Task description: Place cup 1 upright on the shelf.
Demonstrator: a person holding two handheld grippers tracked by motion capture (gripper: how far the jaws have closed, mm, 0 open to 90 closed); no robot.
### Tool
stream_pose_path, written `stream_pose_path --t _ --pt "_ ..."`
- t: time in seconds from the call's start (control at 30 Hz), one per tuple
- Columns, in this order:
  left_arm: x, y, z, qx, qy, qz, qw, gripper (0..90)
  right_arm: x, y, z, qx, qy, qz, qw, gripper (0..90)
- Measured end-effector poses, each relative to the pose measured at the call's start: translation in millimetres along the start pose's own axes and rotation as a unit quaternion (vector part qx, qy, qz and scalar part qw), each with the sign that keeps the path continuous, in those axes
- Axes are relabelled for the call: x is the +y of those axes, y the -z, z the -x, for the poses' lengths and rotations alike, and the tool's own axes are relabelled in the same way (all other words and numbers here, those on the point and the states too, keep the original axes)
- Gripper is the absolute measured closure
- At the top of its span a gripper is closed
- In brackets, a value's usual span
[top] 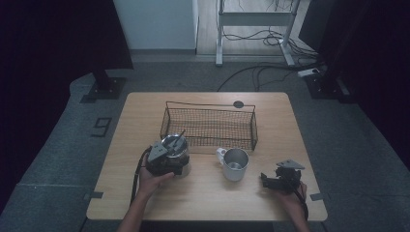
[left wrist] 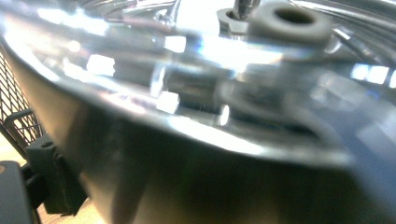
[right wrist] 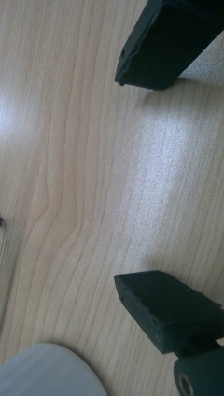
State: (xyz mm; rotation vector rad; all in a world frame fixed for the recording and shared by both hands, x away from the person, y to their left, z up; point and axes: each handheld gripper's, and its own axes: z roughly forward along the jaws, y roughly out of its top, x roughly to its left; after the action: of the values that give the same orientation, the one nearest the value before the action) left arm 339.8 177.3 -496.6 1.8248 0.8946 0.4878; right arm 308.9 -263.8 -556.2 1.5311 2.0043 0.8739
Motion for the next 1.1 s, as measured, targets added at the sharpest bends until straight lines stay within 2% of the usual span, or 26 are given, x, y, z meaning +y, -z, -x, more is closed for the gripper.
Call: stream_pose_path --t 0.1,0.2,0.47,0.57,0.87,1.1 --pt "1.3 1.6 -0.9 -0.007 0.011 0.002 0.9999 3.1 -0.1 0.0 0.1 0.000 0.001 0.000 1.0000 4.6" --pt "3.4 5.6 -0.7 -0.012 0.011 0.008 0.9998 3.2 0.0 0.0 0.1 0.000 0.001 0.000 1.0000 4.6" --pt "15.2 21.3 5.9 -0.026 0.004 0.009 0.9996 3.2 0.0 0.0 0.0 0.000 0.000 0.000 1.0000 4.6" --pt "17.8 24.1 8.3 -0.028 -0.001 0.011 0.9995 3.2 0.0 0.0 0.0 0.000 0.000 0.000 1.0000 4.6" --pt "25.6 29.5 12.1 -0.032 -0.001 0.016 0.9994 3.3 -0.1 0.0 0.1 0.000 0.001 0.000 1.0000 4.6" --pt "31.2 33.6 16.1 -0.032 -0.011 0.019 0.9992 3.3 -0.1 0.0 0.0 -0.001 0.000 0.001 1.0000 4.9"
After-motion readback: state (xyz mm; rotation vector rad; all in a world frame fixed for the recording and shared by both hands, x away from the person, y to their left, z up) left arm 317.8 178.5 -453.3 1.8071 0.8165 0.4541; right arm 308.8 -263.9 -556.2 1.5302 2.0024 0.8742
